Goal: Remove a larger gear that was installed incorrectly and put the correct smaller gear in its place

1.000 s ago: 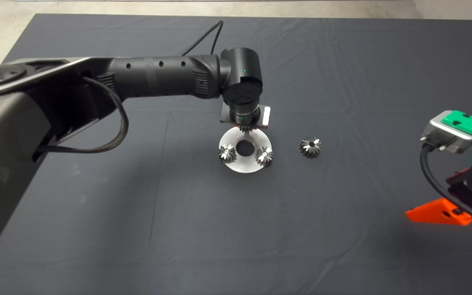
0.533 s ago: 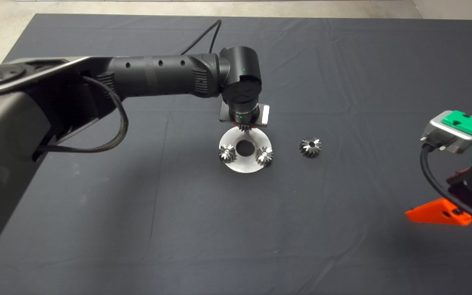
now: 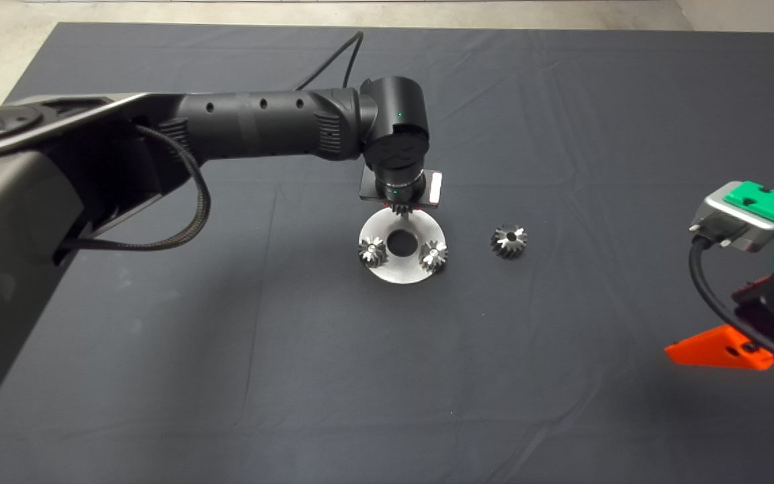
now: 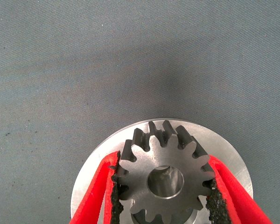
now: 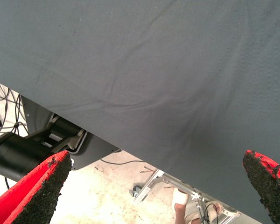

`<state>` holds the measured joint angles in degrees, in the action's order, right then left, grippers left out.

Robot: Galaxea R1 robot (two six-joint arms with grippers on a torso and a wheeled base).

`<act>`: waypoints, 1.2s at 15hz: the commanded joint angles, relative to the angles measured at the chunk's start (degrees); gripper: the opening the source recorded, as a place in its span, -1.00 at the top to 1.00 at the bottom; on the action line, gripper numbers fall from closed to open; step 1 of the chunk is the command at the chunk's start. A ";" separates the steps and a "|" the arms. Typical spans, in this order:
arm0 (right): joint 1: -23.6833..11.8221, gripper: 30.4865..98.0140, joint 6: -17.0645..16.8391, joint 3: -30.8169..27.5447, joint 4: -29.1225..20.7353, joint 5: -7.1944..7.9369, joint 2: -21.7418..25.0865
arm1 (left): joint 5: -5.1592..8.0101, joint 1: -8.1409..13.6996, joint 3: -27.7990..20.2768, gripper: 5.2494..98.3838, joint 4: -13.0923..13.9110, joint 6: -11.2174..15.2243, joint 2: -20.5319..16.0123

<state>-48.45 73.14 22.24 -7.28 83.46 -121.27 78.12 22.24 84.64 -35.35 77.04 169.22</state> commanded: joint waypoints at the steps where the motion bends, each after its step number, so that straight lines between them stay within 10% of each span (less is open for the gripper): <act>1: -1.13 -0.97 0.33 -0.28 -1.78 -0.14 -0.24 | -0.07 1.50 0.22 0.35 -1.47 0.12 0.11; 8: -1.13 -0.97 0.33 -0.28 -1.77 -0.14 -0.16 | -1.83 1.41 0.25 0.35 -1.48 0.12 0.11; 18: -1.13 -0.97 0.25 -0.28 -1.59 -0.14 0.02 | -0.87 1.41 0.34 0.35 -1.47 0.30 0.11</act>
<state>-48.45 73.14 22.24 -7.28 83.46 -121.22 76.90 22.24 84.79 -35.52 77.23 169.21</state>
